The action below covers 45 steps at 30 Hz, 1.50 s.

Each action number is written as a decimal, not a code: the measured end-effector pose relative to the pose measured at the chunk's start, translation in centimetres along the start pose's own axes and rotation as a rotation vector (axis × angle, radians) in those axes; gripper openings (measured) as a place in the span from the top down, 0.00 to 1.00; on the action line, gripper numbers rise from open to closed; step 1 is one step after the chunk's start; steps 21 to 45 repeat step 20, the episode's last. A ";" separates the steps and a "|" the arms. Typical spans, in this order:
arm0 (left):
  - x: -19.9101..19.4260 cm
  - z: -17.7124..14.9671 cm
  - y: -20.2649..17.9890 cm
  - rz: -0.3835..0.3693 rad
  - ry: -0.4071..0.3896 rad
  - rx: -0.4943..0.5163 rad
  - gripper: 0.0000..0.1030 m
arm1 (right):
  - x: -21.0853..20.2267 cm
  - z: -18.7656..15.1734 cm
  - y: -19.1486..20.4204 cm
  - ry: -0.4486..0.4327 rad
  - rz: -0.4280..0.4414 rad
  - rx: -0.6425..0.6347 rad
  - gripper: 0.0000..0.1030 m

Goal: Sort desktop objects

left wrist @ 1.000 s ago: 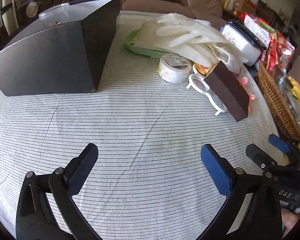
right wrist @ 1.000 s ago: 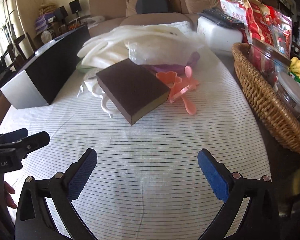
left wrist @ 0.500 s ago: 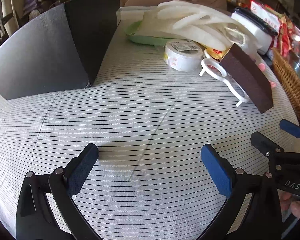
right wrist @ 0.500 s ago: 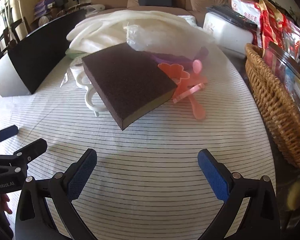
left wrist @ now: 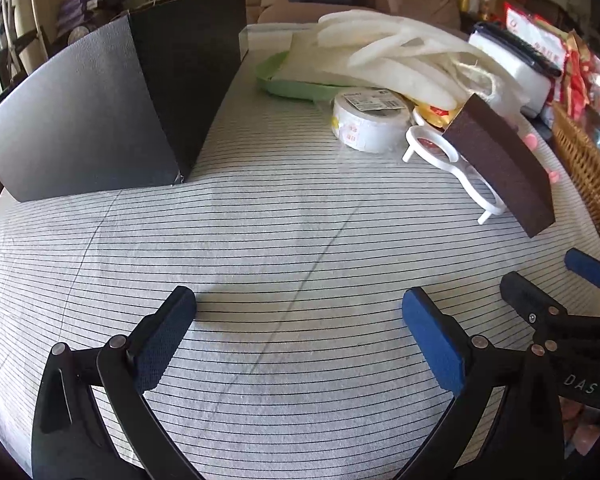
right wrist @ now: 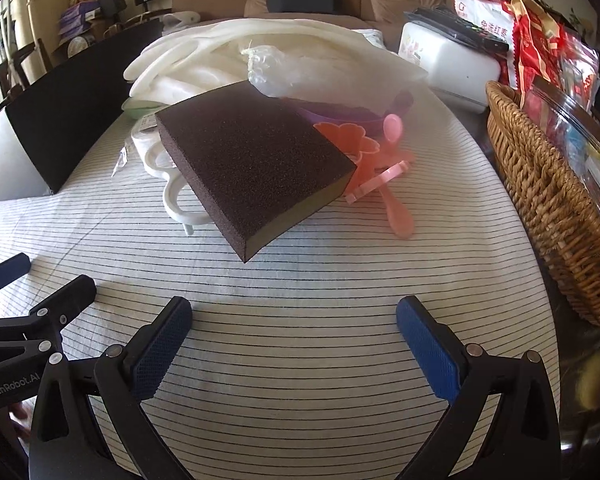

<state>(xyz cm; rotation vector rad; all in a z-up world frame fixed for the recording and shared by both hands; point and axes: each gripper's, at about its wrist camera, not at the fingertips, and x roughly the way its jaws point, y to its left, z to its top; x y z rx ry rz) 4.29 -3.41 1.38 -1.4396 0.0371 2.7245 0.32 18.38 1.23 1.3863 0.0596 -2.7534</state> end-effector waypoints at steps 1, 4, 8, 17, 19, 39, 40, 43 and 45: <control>0.0 0.0 0.0 0.000 0.000 0.000 0.00 | 0.0 0.1 0.0 0.000 0.000 0.000 0.00; 0.0 0.0 0.0 0.000 0.000 0.000 0.00 | 0.1 0.2 -0.1 0.000 0.000 0.000 0.00; 0.0 0.0 0.0 0.000 0.000 0.000 0.00 | 0.1 0.2 0.0 0.000 0.000 0.000 0.00; 0.0 0.0 0.0 0.000 0.000 0.000 0.00 | -0.1 0.1 0.0 0.000 -0.001 0.001 0.00; 0.0 0.0 0.0 0.000 0.000 0.000 0.00 | -0.1 0.1 0.0 0.000 -0.001 0.000 0.00; 0.0 0.0 0.0 0.000 0.000 0.000 0.00 | -0.1 0.1 0.0 0.000 -0.001 0.000 0.00; 0.0 0.0 0.0 0.000 0.000 0.000 0.00 | -0.1 0.1 0.0 0.000 -0.001 0.000 0.00; 0.0 0.0 0.0 0.000 0.000 0.000 0.00 | -0.1 0.1 0.0 0.000 -0.001 0.000 0.00; 0.0 0.0 0.0 0.000 0.000 0.000 0.00 | -0.1 0.1 0.0 0.000 -0.001 0.000 0.00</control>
